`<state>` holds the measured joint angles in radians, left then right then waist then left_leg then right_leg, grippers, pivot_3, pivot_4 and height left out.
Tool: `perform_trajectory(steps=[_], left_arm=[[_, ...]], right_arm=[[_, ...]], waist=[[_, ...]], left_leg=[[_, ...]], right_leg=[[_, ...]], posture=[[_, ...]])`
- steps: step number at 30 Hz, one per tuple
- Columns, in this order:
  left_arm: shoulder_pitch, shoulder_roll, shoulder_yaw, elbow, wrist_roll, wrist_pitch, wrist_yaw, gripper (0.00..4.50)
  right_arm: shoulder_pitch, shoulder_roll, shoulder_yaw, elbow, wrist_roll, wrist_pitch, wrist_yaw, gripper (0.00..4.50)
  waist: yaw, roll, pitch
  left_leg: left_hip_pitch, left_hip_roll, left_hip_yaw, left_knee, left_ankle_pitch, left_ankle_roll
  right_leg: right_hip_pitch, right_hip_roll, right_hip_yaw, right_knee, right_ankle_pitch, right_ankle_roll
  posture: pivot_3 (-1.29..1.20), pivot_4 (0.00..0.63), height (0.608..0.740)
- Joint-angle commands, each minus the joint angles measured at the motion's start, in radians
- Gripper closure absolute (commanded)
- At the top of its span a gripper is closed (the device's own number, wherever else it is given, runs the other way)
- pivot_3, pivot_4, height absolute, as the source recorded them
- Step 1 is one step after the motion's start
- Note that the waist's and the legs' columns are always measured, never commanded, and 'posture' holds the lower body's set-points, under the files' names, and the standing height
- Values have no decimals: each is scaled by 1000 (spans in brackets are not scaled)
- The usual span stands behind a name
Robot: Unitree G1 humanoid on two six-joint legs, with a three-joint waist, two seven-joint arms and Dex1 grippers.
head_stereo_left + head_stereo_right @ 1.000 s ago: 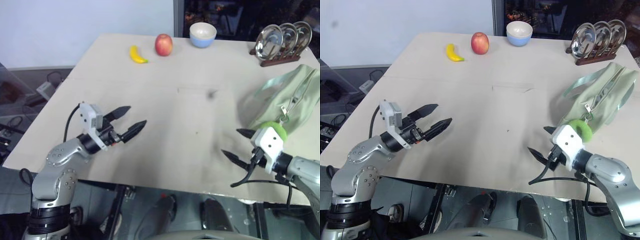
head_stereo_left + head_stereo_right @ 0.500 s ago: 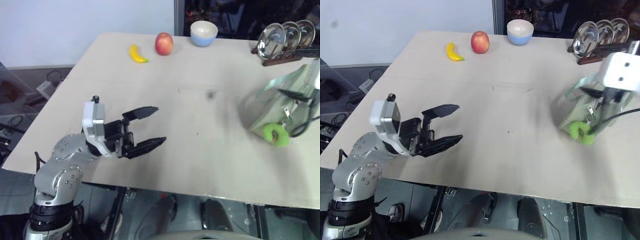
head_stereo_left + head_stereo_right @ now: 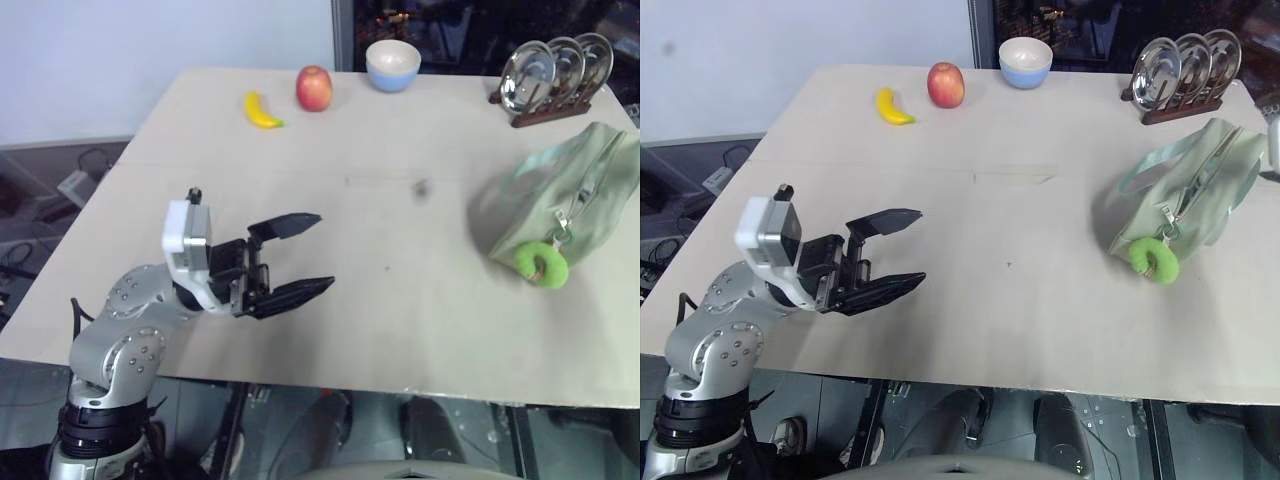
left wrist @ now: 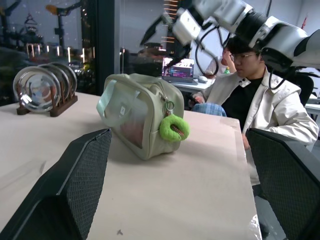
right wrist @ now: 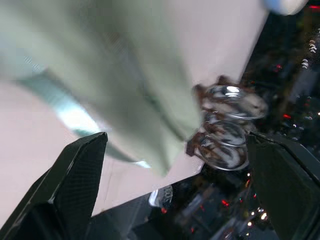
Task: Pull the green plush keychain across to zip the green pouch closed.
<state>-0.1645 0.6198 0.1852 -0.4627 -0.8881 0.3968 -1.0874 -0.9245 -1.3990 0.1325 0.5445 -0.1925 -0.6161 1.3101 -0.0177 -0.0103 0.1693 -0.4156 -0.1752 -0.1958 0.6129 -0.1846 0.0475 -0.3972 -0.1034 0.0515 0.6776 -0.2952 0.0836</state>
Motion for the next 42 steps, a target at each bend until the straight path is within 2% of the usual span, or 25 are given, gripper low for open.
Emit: perform_trajectory(steps=[1, 9, 10, 12, 21, 32, 36, 42], left_arm=[[-12, -4, 4, -4, 4, -26, -12, 33], [-33, -13, -6, 2, 12, -31, -3, 33], [-34, -14, -6, 1, 14, -31, 1, 10], [-34, -16, -5, -3, 16, -31, 9, 10], [-27, -33, -8, -12, 38, -42, 30, 10], [-31, -35, -9, 8, 47, -50, 18, 10], [-40, -34, -11, 23, 50, -52, 9, 10], [-48, -38, -21, 40, 59, -61, -5, 10]], right_arm=[[-85, 15, 38, 104, -91, -132, -27, 0], [-204, 103, 123, 276, -215, -291, -97, 0], [-213, 113, 130, 288, -221, -299, -100, 263], [-226, 123, 140, 303, -228, -308, -93, 263], [-212, 137, 129, 291, -165, -241, -32, 263], [-171, 100, 82, 262, -101, -171, -61, 263], [-150, 91, 67, 259, -57, -132, -20, 263], [-126, 86, 56, 250, -60, -161, -46, 263]], waist=[[0, 2, 1], [3, 4, 2], [2, 4, 2], [2, 4, 2], [2, 4, 2], [4, 4, 2], [3, 4, 2], [2, 5, 1]], left_leg=[[0, 0, 0, 0, 0, 0], [0, 2, 1, 0, -1, -1], [0, 2, 1, 0, -1, -1], [0, 2, 2, 0, -1, -1], [0, 2, 2, 0, -1, -1], [0, 2, 2, 0, -1, -1], [0, 2, 2, 0, -1, -1], [0, 2, 2, 1, -1, -1]], right_leg=[[-1, 0, 1, 0, 0, 0], [-2, 2, 2, 1, 0, 0], [-2, 2, 2, 1, 0, 0], [-2, 2, 3, 1, 0, 0], [-3, 3, 3, 2, 0, 0], [-3, 3, 3, 2, 0, 0], [-3, 3, 3, 2, 0, 0], [-3, 3, 4, 3, 0, 0]], posture=[[0, 150, 740], [0, 150, 740], [0, 150, 740], [0, 150, 740], [0, 150, 740], [0, 150, 740], [0, 150, 740], [0, 150, 740]])
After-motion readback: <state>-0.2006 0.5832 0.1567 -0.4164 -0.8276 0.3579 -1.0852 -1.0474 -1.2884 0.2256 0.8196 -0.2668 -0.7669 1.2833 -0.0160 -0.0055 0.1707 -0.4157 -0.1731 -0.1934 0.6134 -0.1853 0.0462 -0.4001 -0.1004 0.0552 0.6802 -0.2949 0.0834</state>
